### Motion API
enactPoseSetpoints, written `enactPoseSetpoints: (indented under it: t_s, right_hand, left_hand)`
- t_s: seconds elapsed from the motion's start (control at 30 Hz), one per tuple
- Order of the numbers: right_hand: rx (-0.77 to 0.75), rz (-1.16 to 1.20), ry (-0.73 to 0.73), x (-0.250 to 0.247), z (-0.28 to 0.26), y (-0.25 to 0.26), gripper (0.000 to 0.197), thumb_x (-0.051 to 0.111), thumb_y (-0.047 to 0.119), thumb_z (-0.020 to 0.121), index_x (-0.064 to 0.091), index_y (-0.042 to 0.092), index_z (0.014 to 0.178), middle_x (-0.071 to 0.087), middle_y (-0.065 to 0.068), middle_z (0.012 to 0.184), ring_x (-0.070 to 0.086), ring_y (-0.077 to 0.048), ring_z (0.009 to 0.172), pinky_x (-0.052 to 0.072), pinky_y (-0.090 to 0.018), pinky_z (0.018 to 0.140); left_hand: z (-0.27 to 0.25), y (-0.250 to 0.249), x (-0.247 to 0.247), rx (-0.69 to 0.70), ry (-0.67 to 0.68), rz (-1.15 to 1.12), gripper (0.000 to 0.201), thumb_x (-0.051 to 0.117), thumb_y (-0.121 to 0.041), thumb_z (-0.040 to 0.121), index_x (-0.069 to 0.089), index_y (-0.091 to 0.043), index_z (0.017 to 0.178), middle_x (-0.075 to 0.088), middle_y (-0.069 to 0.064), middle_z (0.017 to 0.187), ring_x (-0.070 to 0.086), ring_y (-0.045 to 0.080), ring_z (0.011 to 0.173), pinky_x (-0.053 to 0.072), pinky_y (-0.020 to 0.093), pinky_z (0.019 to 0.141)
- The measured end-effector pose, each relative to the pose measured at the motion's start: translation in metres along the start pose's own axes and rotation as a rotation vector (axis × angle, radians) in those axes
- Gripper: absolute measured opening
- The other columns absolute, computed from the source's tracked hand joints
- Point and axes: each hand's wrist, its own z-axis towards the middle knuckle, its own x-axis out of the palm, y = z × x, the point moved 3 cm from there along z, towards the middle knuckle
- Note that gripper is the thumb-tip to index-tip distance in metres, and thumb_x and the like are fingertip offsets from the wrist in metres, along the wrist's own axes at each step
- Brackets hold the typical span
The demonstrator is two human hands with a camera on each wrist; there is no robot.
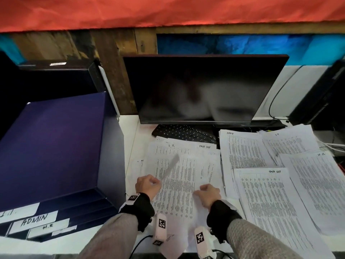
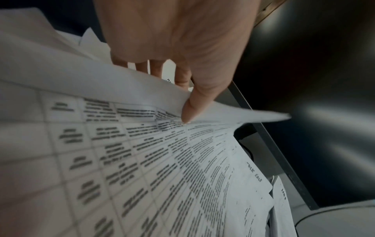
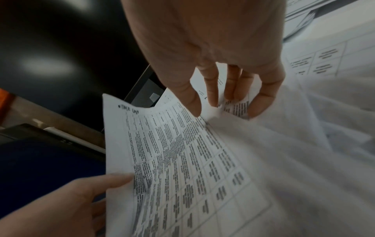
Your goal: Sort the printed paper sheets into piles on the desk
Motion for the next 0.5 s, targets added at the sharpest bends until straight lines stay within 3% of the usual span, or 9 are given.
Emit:
enactPoseSetpoints:
  t_s: [0.07, 0.13, 0.2, 0.3, 0.37, 0.43, 0.5]
  right_hand:
    - [-0.015, 0.096, -0.002, 0.0, -0.005, 0.002, 0.049, 0.068, 0.025, 0.079, 0.047, 0.012, 0.121, 0.041, -0.011, 0.122, 0.05, -0.029, 0.109, 0.045, -0.04, 0.099]
    - [-0.046, 0.165, -0.007, 0.0, -0.008, 0.003, 0.057, 0.067, 0.013, 0.081, 0.039, 0.006, 0.13, 0.048, -0.014, 0.123, 0.053, -0.029, 0.11, 0.045, -0.037, 0.098]
    - [-0.061, 0.16, 0.005, -0.001, -0.011, 0.003, 0.052, 0.062, 0.005, 0.083, 0.038, 0.006, 0.129, 0.055, -0.012, 0.111, 0.057, -0.029, 0.104, 0.047, -0.035, 0.093]
    - [-0.097, 0.089, 0.001, -0.005, -0.014, 0.002, 0.022, 0.057, 0.003, 0.085, 0.05, 0.01, 0.104, 0.06, -0.007, 0.095, 0.06, -0.029, 0.096, 0.049, -0.035, 0.09]
    - [-0.088, 0.102, 0.007, -0.011, -0.015, 0.001, 0.013, 0.053, -0.002, 0.082, 0.049, 0.01, 0.088, 0.058, -0.007, 0.086, 0.059, -0.029, 0.088, 0.049, -0.037, 0.082]
    - [-0.047, 0.248, 0.044, -0.02, -0.014, -0.001, 0.021, 0.057, -0.001, 0.077, 0.043, 0.01, 0.089, 0.053, -0.007, 0.087, 0.053, -0.026, 0.082, 0.045, -0.033, 0.066]
    - [-0.012, 0.384, 0.072, -0.026, -0.008, -0.007, 0.046, 0.066, 0.005, 0.073, 0.038, 0.012, 0.109, 0.053, -0.014, 0.101, 0.053, -0.027, 0.086, 0.042, -0.029, 0.062]
  left_hand:
    - [0.003, 0.001, -0.002, -0.033, -0.009, 0.059, 0.018, 0.072, -0.023, 0.076, 0.063, -0.013, 0.088, 0.05, 0.005, 0.108, 0.054, 0.029, 0.102, 0.046, 0.033, 0.093]
    - [0.008, 0.006, -0.001, -0.031, -0.012, 0.05, 0.022, 0.072, -0.03, 0.071, 0.063, -0.015, 0.085, 0.053, 0.009, 0.109, 0.058, 0.031, 0.098, 0.049, 0.037, 0.093]
    - [0.008, 0.01, 0.002, 0.004, -0.004, -0.013, 0.025, 0.073, -0.031, 0.064, 0.064, -0.015, 0.082, 0.057, 0.01, 0.105, 0.062, 0.027, 0.09, 0.053, 0.038, 0.088]
    - [-0.008, -0.002, 0.003, 0.127, 0.004, -0.12, 0.021, 0.07, -0.011, 0.076, 0.06, -0.017, 0.093, 0.056, 0.005, 0.106, 0.06, 0.022, 0.092, 0.05, 0.029, 0.086]
    - [-0.019, -0.011, 0.007, 0.257, 0.028, -0.153, 0.024, 0.06, 0.003, 0.084, 0.058, -0.018, 0.096, 0.062, -0.003, 0.097, 0.06, 0.013, 0.087, 0.049, 0.02, 0.077]
    - [-0.032, -0.02, 0.011, 0.38, 0.064, -0.155, 0.029, 0.054, 0.006, 0.086, 0.063, -0.021, 0.085, 0.064, -0.012, 0.084, 0.059, 0.007, 0.079, 0.045, 0.011, 0.068]
    - [-0.038, -0.022, 0.017, 0.429, 0.128, -0.162, 0.04, 0.053, 0.005, 0.087, 0.065, -0.031, 0.075, 0.068, -0.016, 0.083, 0.063, 0.007, 0.083, 0.046, 0.012, 0.074]
